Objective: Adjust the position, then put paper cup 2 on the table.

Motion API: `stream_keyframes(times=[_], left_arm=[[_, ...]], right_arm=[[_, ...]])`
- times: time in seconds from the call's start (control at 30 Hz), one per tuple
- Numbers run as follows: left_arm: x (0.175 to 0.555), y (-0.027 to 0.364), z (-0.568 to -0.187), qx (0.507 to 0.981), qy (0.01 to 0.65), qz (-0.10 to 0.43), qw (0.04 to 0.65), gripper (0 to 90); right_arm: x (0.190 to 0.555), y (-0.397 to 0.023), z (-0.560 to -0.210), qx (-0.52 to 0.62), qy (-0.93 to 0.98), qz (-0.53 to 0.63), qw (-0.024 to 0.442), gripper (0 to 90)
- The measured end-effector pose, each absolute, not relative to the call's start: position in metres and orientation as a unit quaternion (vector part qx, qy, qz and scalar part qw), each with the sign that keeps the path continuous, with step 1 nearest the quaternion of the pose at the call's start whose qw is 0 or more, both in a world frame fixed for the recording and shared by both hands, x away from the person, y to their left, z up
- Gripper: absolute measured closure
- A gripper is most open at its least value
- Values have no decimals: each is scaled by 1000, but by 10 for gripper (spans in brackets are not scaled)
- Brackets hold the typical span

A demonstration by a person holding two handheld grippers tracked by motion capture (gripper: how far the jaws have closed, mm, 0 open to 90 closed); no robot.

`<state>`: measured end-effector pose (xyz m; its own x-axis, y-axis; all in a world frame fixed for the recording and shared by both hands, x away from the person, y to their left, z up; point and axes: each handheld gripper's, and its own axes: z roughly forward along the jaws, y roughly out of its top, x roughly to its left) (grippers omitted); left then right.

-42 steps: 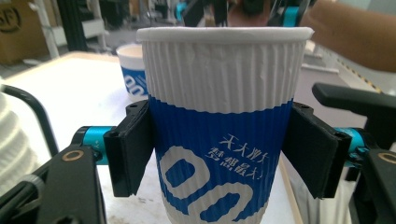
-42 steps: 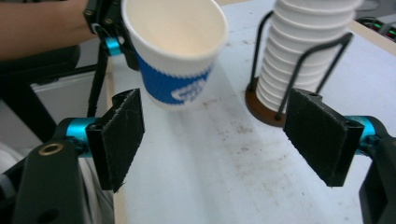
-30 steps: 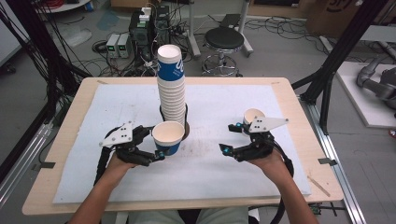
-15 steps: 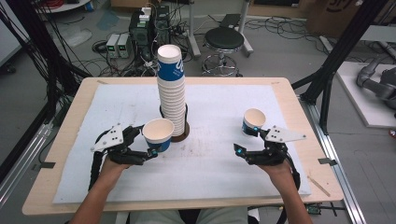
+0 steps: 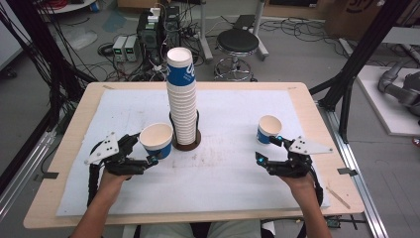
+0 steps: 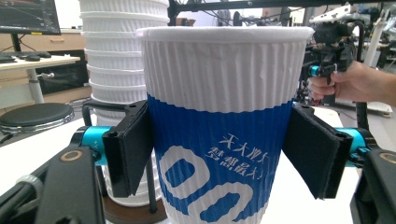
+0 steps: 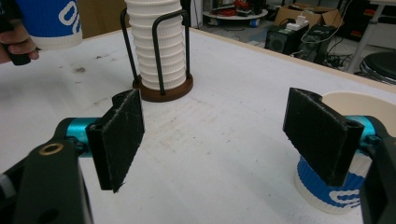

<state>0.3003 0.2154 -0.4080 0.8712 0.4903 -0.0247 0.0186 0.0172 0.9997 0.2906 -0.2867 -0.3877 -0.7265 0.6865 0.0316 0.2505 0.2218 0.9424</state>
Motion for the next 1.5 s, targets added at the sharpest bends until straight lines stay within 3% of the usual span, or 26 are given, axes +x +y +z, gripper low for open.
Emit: stream_keyframes(times=[0.9, 1.5], left_arm=[[315, 244, -410, 654, 212, 204, 697, 272], [353, 273, -433, 645, 303, 251, 655, 271]], right_arm=[[284, -293, -392, 317, 748, 546, 204, 213], [285, -286, -391, 308, 751, 547, 204, 212]])
